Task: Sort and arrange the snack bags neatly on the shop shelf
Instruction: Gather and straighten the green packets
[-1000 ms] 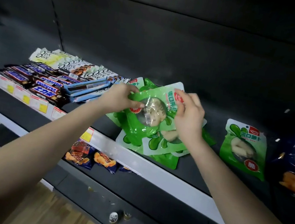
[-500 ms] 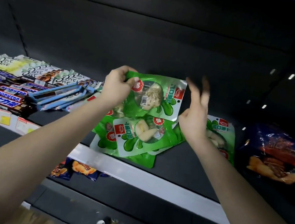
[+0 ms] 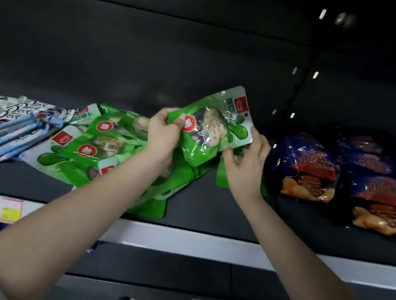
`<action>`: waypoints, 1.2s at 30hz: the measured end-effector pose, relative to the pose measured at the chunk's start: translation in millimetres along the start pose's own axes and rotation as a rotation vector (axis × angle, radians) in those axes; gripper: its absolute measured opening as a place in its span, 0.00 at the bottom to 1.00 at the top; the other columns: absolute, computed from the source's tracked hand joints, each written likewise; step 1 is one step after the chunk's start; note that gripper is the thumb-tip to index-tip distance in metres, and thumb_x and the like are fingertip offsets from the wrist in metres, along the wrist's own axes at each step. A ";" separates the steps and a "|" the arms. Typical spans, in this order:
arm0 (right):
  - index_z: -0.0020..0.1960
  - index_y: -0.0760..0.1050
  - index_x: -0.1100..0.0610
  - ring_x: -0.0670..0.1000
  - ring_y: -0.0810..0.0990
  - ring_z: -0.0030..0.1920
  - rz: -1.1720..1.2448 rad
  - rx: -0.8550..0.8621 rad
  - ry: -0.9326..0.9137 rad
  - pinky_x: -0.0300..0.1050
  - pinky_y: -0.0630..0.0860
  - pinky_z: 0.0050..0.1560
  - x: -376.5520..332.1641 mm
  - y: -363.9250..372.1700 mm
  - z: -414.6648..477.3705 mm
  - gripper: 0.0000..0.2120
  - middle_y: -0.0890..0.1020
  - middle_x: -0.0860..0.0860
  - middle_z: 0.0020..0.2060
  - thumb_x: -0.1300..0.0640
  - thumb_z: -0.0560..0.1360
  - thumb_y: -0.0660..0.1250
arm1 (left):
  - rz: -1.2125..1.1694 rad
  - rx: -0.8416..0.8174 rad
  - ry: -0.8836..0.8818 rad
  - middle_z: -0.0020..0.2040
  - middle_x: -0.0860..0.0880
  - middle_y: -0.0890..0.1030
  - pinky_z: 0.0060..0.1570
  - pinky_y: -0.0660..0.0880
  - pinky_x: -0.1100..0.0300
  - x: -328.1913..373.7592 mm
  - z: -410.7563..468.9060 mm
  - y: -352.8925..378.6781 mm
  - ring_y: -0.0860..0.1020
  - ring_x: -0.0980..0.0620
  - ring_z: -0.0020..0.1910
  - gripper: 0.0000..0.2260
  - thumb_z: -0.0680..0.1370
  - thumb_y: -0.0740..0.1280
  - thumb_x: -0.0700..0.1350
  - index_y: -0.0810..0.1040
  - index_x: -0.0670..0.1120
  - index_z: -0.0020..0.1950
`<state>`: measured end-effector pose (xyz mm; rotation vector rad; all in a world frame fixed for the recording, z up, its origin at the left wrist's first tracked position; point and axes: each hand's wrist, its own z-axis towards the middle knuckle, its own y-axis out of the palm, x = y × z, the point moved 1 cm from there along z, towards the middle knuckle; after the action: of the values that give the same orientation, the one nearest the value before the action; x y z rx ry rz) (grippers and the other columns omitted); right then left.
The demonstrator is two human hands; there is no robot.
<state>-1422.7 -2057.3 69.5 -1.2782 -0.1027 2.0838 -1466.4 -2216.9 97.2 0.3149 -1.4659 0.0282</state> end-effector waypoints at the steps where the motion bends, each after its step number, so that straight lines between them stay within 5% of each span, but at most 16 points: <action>1: 0.72 0.59 0.62 0.54 0.63 0.69 0.018 -0.023 0.019 0.50 0.69 0.66 1.6 -1.6 -1.5 0.30 0.58 0.61 0.70 0.61 0.74 0.68 | -0.040 -0.026 -0.037 0.39 0.48 0.79 0.45 0.77 0.52 -7.1 -5.6 6.2 0.78 0.49 0.40 0.05 0.78 0.65 0.38 0.74 0.47 0.44; 3: 0.72 0.60 0.61 0.57 0.62 0.71 0.009 -0.043 0.013 0.55 0.71 0.64 5.1 -5.3 -3.9 0.29 0.56 0.61 0.72 0.60 0.75 0.68 | -0.062 -0.092 -0.097 0.40 0.46 0.80 0.45 0.79 0.49 -19.2 -13.7 15.9 0.79 0.48 0.41 0.07 0.78 0.64 0.37 0.73 0.47 0.43; 7: 0.64 0.73 0.63 0.56 0.68 0.67 -0.081 0.009 -0.002 0.51 0.73 0.62 15.6 -19.0 -2.6 0.19 0.63 0.60 0.68 0.63 0.74 0.69 | 0.059 -0.244 -0.123 0.40 0.48 0.80 0.30 0.78 0.60 -26.5 -15.9 19.6 0.81 0.57 0.34 0.07 0.78 0.65 0.37 0.72 0.48 0.44; 10: 0.56 0.80 0.61 0.56 0.73 0.60 -0.209 0.046 -0.061 0.37 0.66 0.62 23.4 -31.9 0.0 0.12 0.74 0.57 0.60 0.67 0.74 0.67 | 0.241 -0.441 -0.080 0.37 0.53 0.82 0.30 0.77 0.65 -26.4 -12.8 13.1 0.81 0.58 0.35 0.14 0.74 0.69 0.35 0.71 0.50 0.52; 13: 0.52 0.82 0.58 0.56 0.71 0.57 -0.262 0.001 -0.082 0.22 0.56 0.55 26.1 -38.0 1.0 0.18 0.79 0.52 0.54 0.73 0.73 0.61 | 0.620 -0.696 0.015 0.38 0.56 0.82 0.34 0.73 0.72 -32.9 -19.7 13.8 0.80 0.63 0.37 0.27 0.69 0.75 0.38 0.66 0.52 0.62; 18: 0.53 0.82 0.58 0.59 0.67 0.63 -0.388 -0.148 -0.047 0.33 0.56 0.62 37.3 -34.2 -5.3 0.19 0.78 0.54 0.58 0.75 0.71 0.61 | 1.029 -0.629 0.300 0.53 0.48 0.79 0.44 0.67 0.67 -46.8 -24.8 21.2 0.77 0.52 0.51 0.24 0.66 0.77 0.49 0.74 0.47 0.60; 22: 0.57 0.81 0.56 0.60 0.55 0.73 -0.535 -0.326 -0.002 0.55 0.52 0.73 44.7 -30.9 -13.0 0.17 0.71 0.54 0.68 0.68 0.74 0.62 | 1.154 -0.585 0.384 0.71 0.42 0.65 0.67 0.58 0.62 -47.9 -24.5 23.8 0.64 0.45 0.70 0.40 0.69 0.75 0.49 0.60 0.40 0.74; 27: 0.66 0.73 0.51 0.63 0.45 0.75 -0.838 -0.412 -0.165 0.65 0.42 0.71 37.2 -22.4 -31.8 0.19 0.60 0.55 0.74 0.49 0.78 0.57 | 1.322 -0.424 0.710 0.72 0.46 0.65 0.71 0.57 0.49 -41.8 -17.7 18.5 0.63 0.43 0.70 0.24 0.76 0.64 0.54 0.68 0.48 0.71; 31: 0.75 0.55 0.42 0.65 0.42 0.74 -0.847 -0.640 -0.069 0.66 0.42 0.71 41.8 -12.3 -43.0 0.24 0.49 0.50 0.77 0.42 0.79 0.50 | 1.562 -0.397 0.646 0.76 0.44 0.59 0.73 0.44 0.45 -44.9 -6.7 14.1 0.54 0.42 0.75 0.22 0.80 0.55 0.53 0.66 0.47 0.72; 36: 0.75 0.49 0.38 0.62 0.39 0.75 -0.820 -0.698 -0.061 0.62 0.36 0.71 53.3 -16.3 -32.7 0.23 0.44 0.45 0.77 0.47 0.81 0.47 | 1.706 -0.498 0.507 0.78 0.45 0.54 0.73 0.41 0.45 -62.5 -4.3 6.1 0.49 0.42 0.76 0.23 0.81 0.48 0.56 0.63 0.50 0.74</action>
<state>-1403.0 -2022.5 18.7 -1.2318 -1.2458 1.3789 -1470.4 -2199.3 36.9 -1.3050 -0.8074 1.0045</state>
